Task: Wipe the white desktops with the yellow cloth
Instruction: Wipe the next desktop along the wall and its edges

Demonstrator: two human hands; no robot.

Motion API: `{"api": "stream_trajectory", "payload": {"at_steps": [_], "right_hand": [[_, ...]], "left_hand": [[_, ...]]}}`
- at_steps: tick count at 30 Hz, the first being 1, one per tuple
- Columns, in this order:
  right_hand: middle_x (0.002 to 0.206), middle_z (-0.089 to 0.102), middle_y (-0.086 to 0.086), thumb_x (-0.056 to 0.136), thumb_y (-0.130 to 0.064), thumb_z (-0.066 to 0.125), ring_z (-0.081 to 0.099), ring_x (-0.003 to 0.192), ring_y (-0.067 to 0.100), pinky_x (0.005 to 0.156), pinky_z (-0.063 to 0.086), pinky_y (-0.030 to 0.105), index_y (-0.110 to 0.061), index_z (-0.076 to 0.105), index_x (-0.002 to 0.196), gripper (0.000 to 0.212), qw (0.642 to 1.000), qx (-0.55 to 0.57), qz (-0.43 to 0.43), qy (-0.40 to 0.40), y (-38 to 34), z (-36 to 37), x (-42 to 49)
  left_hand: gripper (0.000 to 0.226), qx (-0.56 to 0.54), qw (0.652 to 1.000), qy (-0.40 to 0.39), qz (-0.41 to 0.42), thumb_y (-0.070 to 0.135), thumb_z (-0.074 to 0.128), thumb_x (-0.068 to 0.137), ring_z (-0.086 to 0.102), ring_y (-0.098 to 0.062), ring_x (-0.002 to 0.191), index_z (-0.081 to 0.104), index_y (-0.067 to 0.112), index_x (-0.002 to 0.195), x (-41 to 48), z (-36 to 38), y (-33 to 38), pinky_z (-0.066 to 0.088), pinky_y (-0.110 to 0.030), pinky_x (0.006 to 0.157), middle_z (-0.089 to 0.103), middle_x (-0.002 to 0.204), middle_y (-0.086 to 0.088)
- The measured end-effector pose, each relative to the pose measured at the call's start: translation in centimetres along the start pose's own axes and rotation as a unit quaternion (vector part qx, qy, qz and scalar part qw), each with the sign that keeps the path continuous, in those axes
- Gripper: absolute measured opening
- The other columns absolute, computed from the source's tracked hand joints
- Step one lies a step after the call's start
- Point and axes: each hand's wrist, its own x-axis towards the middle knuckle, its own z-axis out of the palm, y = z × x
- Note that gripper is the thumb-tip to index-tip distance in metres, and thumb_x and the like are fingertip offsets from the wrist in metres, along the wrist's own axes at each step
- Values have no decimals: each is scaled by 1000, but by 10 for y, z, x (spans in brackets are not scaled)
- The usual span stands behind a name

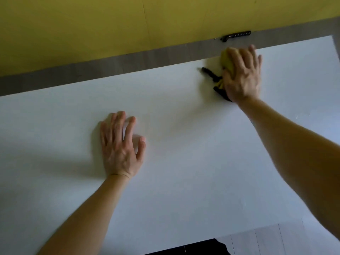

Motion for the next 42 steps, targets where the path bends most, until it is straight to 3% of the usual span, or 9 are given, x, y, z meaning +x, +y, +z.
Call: {"api": "stream_trajectory", "payload": {"at_steps": [3, 9, 15, 18, 25, 28, 32, 35, 42], "right_hand": [[171, 36, 23, 100, -42, 45, 18, 165, 44, 134, 9, 61, -20, 43, 164, 68, 999, -9, 52, 5, -45, 11, -16], [164, 48, 18, 101, -44, 58, 32, 161, 41, 134, 15, 58, -22, 52, 160, 64, 951, 22, -297, -82, -150, 38, -87], [166, 44, 15, 99, -44, 53, 24, 164, 40, 135, 10, 58, -19, 46, 160, 67, 997, -24, -77, -20, 2, -10, -33], [175, 29, 18, 98, -39, 51, 13, 167, 40, 136, 4, 55, -11, 40, 164, 73, 999, -33, 7, -1, -17, -4, -43], [155, 56, 20, 93, -34, 63, 39, 155, 43, 133, 15, 58, -10, 61, 149, 61, 954, 87, -271, -94, -182, 32, -164], [149, 61, 18, 96, -39, 63, 45, 152, 42, 134, 18, 56, -9, 64, 145, 57, 964, 88, -245, -63, -122, 19, -141], [169, 42, 18, 91, -40, 64, 24, 164, 39, 136, 8, 54, -9, 52, 155, 72, 999, 24, -35, -20, -3, -14, -98], [174, 33, 19, 89, -39, 58, 17, 166, 39, 137, 4, 54, -15, 45, 162, 78, 1000, 4, 26, 1, -3, -14, -93], [165, 44, 28, 101, -39, 63, 29, 161, 46, 134, 12, 60, -20, 54, 159, 62, 976, 87, -187, -67, -151, 29, -209]], "left_hand": [[59, 3, 1000, 5, 1, 39, 51, 105, 28, -43, 161, 52, 11, 157, 1, -1, 0, 19, -66, 129, 36, 172, -16], [56, 5, 1000, 8, -6, 36, 52, 106, 29, -40, 161, 52, 14, 158, 0, -5, 2, 21, -65, 128, 37, 172, -15], [58, 4, 1000, 1, 1, 39, 50, 107, 25, -41, 163, 49, 14, 159, 1, -1, 0, 18, -66, 129, 35, 173, -15], [58, 3, 1000, 3, 1, 39, 50, 107, 26, -41, 162, 49, 14, 159, 0, 0, -1, 19, -66, 129, 36, 172, -15], [49, 7, 999, 44, 4, 31, 52, 106, 36, -39, 159, 57, 10, 150, -1, 2, -2, 27, -66, 125, 44, 167, -15], [52, -2, 999, 35, 5, 35, 50, 107, 33, -38, 160, 55, 12, 154, -1, 0, 1, 23, -64, 128, 44, 168, -14], [54, -5, 1000, 27, 4, 37, 48, 107, 32, -40, 160, 53, 13, 155, -1, -1, -1, 22, -64, 128, 43, 168, -15], [54, -5, 1000, 25, 3, 37, 48, 107, 30, -39, 161, 53, 14, 155, 0, 2, -1, 22, -64, 128, 41, 169, -14], [54, 0, 999, 35, 11, 31, 55, 105, 32, -40, 160, 53, 13, 156, 0, 2, -2, 22, -63, 129, 41, 169, -14]]}}
